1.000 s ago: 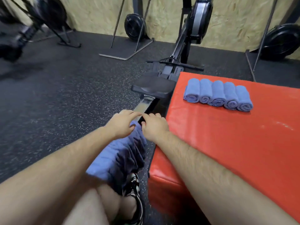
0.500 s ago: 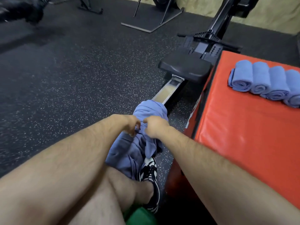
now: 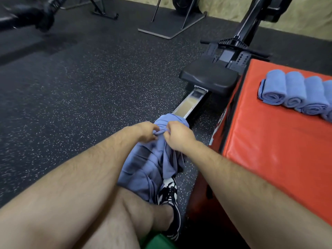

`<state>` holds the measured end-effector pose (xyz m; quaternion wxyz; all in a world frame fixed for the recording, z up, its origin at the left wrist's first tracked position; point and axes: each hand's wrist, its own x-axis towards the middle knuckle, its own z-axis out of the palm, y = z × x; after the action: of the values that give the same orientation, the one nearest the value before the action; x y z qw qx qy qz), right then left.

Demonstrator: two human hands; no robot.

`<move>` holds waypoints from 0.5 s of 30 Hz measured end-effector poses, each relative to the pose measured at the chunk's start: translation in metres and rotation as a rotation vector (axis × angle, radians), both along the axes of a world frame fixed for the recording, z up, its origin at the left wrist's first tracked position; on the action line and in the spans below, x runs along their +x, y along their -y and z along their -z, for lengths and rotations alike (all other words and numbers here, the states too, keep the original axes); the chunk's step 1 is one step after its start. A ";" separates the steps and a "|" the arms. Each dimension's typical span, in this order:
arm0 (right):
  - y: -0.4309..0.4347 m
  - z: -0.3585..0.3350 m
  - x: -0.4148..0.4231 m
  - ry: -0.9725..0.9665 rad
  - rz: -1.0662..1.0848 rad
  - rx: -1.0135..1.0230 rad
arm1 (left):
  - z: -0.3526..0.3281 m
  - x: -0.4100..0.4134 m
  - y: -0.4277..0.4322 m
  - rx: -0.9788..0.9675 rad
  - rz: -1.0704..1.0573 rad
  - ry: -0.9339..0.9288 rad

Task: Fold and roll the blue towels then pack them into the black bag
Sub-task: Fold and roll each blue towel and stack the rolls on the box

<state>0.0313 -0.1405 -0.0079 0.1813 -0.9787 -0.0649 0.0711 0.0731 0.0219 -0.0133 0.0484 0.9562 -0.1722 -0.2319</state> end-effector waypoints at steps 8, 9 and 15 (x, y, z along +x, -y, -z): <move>0.046 -0.055 0.004 0.109 0.013 0.227 | -0.061 -0.003 0.033 -0.354 -0.059 0.340; 0.047 -0.063 0.004 0.114 0.007 0.263 | -0.074 -0.006 0.042 -0.399 -0.044 0.375; 0.070 -0.119 0.003 0.290 0.187 0.477 | -0.107 -0.011 0.069 -0.729 -0.066 0.486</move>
<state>0.0346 -0.2105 0.1106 0.4007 -0.9102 -0.0144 -0.1036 0.0618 -0.0469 0.0932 0.3480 0.9085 -0.2183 0.0772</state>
